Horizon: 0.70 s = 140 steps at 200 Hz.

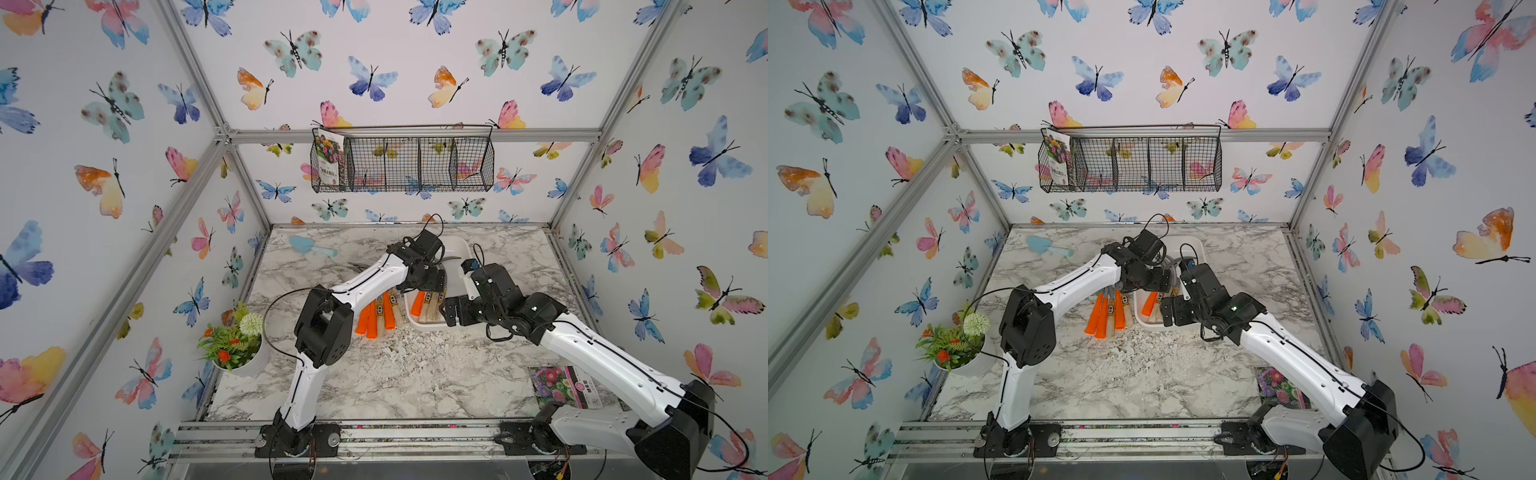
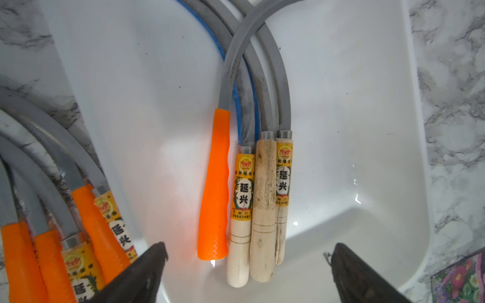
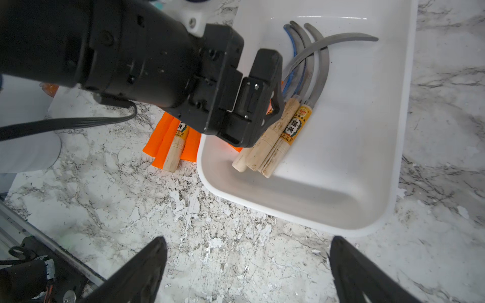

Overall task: Put small sickles into storage boxes
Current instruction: Place the sickle in the storage box, then pick up the sickle at the center of the board.

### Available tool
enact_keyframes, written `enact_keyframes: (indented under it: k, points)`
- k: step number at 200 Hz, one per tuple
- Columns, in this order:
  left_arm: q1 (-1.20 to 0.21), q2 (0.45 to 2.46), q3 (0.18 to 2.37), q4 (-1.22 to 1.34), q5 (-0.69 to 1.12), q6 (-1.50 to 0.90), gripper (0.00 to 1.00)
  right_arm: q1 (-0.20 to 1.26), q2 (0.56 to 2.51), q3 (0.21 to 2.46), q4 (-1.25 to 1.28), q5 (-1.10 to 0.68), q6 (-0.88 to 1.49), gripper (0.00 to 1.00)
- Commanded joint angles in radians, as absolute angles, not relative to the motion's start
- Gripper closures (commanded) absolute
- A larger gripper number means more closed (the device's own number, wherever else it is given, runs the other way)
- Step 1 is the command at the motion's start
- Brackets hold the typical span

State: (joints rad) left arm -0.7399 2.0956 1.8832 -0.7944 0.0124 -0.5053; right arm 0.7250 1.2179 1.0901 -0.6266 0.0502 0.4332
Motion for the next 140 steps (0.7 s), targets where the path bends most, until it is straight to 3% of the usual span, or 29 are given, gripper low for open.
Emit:
enact_keyframes:
  k: [1, 140]
  points:
    - [-0.74, 2.023, 1.848, -0.824, -0.019, -0.488, 0.02, 0.718, 1.231, 1.127, -0.621, 0.016, 0.445, 0.02]
    - [-0.726, 1.77, 1.537, -0.817, -0.077, -0.526, 0.0, 0.78, 1.224, 1.107, -0.573, -0.011, 0.525, 0.02]
